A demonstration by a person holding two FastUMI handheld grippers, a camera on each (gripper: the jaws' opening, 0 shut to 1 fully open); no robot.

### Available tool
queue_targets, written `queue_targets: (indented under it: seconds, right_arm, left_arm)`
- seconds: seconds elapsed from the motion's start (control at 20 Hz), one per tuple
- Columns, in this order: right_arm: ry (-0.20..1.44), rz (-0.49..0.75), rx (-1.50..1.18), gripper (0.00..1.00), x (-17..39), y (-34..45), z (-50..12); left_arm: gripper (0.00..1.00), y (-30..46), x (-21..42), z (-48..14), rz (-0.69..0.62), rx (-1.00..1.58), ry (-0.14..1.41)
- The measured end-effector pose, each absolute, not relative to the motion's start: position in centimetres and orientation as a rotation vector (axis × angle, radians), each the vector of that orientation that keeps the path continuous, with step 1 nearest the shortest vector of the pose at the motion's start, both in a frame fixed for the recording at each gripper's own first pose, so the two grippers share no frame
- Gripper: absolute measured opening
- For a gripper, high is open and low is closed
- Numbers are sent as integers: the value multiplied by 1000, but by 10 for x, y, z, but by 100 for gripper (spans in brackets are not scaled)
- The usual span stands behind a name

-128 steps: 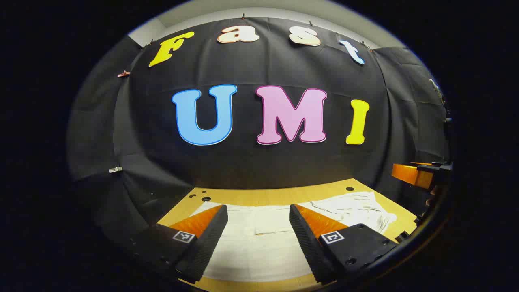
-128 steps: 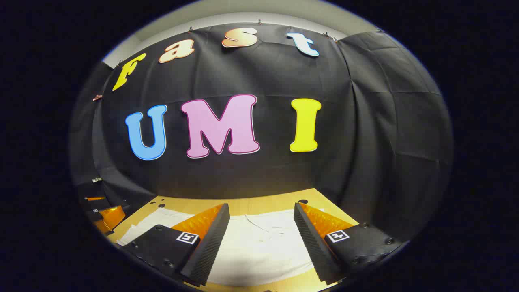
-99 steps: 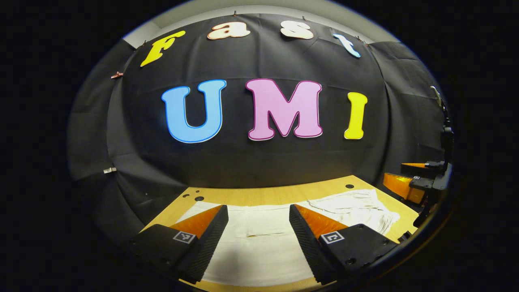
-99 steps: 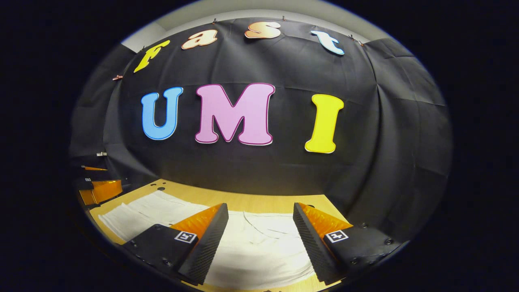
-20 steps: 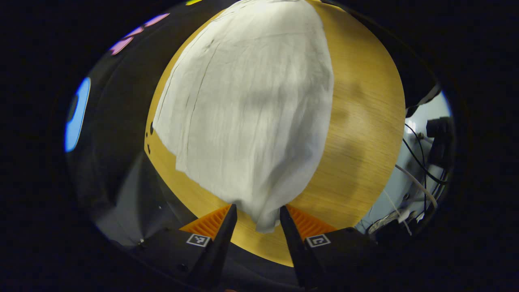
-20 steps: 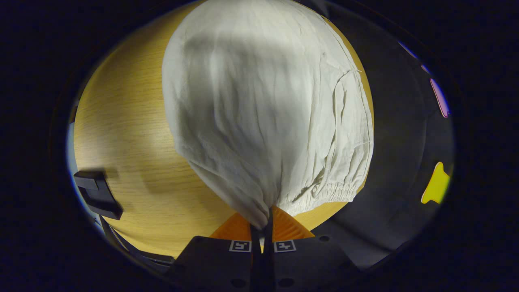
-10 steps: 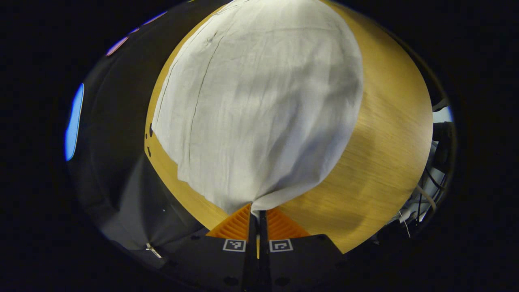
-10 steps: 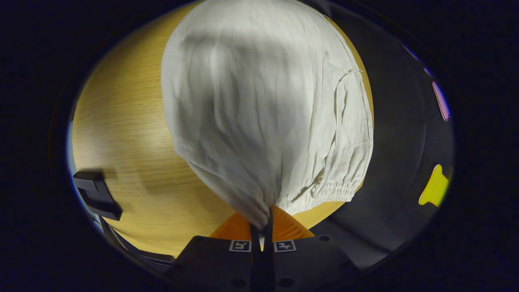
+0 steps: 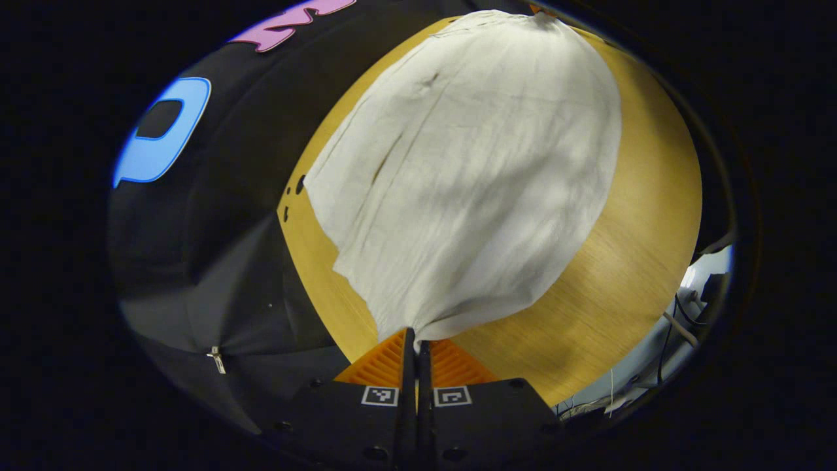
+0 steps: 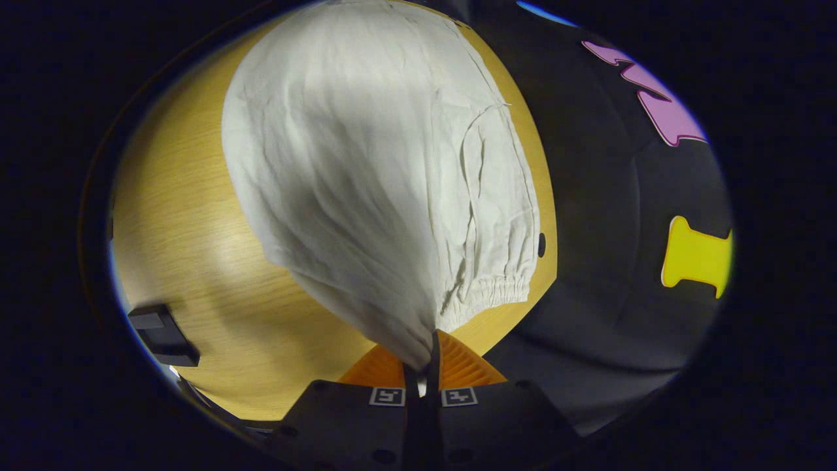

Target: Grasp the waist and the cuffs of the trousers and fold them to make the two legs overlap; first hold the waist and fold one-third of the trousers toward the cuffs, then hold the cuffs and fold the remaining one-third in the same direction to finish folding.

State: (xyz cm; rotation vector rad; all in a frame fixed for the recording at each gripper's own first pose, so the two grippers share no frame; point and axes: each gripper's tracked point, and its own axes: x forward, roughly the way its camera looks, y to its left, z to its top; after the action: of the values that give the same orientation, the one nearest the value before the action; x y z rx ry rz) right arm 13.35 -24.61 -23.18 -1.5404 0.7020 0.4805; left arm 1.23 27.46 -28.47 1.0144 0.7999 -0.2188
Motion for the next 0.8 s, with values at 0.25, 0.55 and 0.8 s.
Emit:
queue_targets:
  seconds: [0.25,0.55,0.8]
  right_arm:
    - [603,368,-1463,5,166,-235,-190]
    - [537,249,-1218,5,216,-212,-141]
    - [504,160,-923,5,263,-187,-115]
  left_arm:
    - [5,281,43,-245,-145,957,746]
    - [5,283,129,-183,-51,833,643]
    - [5,283,205,-161,11,670,597]
